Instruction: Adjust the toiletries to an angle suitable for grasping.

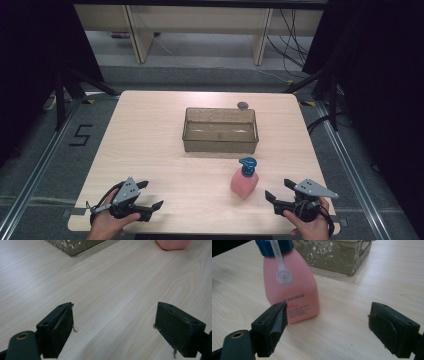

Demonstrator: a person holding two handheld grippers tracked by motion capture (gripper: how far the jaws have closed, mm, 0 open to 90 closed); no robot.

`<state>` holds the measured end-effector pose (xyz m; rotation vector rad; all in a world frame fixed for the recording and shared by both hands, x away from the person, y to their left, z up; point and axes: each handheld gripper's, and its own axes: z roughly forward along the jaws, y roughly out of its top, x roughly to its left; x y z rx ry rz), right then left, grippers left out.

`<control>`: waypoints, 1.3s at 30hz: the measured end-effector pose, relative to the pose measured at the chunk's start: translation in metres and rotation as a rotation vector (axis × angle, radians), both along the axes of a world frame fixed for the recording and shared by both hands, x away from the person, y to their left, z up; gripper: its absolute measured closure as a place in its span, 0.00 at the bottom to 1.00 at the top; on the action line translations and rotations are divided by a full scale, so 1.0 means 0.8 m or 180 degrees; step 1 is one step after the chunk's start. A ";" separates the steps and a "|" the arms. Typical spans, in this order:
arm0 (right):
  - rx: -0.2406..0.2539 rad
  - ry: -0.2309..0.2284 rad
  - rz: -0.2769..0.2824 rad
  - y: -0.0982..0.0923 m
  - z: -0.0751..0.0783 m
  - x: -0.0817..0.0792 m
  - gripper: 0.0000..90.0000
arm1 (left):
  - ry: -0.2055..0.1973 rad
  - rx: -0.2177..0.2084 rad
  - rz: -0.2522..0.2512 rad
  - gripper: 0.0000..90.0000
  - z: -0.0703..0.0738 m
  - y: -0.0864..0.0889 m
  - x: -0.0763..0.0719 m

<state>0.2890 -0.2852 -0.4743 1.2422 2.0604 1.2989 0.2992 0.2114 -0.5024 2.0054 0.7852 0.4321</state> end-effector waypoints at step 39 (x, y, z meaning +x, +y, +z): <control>0.0232 -0.0173 0.0163 0.016 0.018 -0.008 0.22 | 0.0041 0.0000 -0.0042 0.17 0.004 -0.005 0.002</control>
